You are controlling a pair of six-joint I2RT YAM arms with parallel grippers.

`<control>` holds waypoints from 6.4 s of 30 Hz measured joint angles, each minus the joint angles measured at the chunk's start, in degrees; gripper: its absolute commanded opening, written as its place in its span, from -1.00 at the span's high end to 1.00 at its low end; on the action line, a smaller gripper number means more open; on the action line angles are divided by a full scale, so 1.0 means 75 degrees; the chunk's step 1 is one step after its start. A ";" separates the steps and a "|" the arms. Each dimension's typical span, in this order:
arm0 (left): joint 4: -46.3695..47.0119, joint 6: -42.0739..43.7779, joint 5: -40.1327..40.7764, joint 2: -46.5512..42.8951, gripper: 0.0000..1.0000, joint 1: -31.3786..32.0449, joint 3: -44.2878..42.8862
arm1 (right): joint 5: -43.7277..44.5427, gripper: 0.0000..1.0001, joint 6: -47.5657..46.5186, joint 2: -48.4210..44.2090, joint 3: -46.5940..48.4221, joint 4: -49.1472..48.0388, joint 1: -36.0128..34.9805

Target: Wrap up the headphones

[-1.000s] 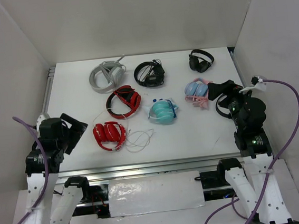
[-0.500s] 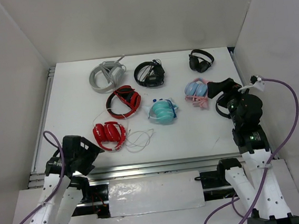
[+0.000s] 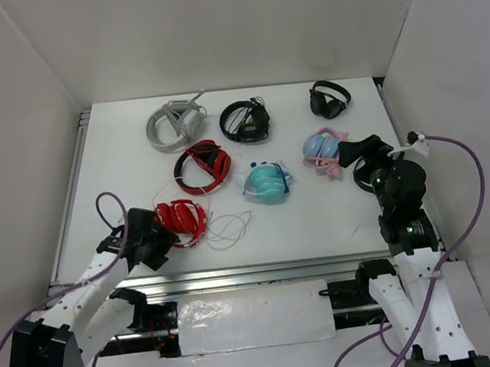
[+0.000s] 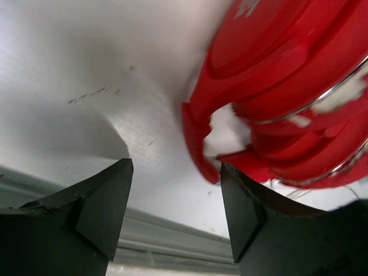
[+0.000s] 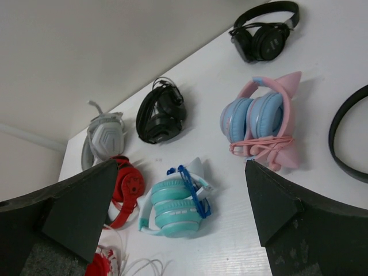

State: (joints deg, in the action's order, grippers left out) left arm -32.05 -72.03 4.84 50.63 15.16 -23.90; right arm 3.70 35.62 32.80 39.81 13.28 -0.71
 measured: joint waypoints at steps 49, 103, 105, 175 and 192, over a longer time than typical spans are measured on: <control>0.0210 0.6397 0.2244 0.3424 1.00 0.3334 -0.5744 | -0.3689 -0.85 -0.1198 0.4115 0.0565 -0.2480 -0.3990; -0.0055 0.3179 0.0764 0.0688 -0.78 0.3086 -0.4103 | -0.0216 1.00 0.0982 0.2838 -0.1565 -0.6312 -0.5327; 0.0082 0.2952 0.0723 0.0688 -0.77 0.2996 -0.4112 | 0.0309 1.00 0.0953 0.2859 -0.1684 -0.6461 -0.5665; -0.0052 0.3797 0.2500 0.1134 1.00 0.1323 -0.6703 | 0.1600 -0.99 -0.1478 0.1696 -0.2229 -0.5421 -0.6988; -0.0956 0.4022 0.2113 0.2349 1.00 0.0866 -1.1240 | -0.1110 -0.99 -0.2014 0.7659 0.0466 -0.6851 -0.6100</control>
State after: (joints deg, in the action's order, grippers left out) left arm -39.22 -41.87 20.69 68.25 21.65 -108.20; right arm -4.62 20.51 90.24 43.31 -38.11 -46.46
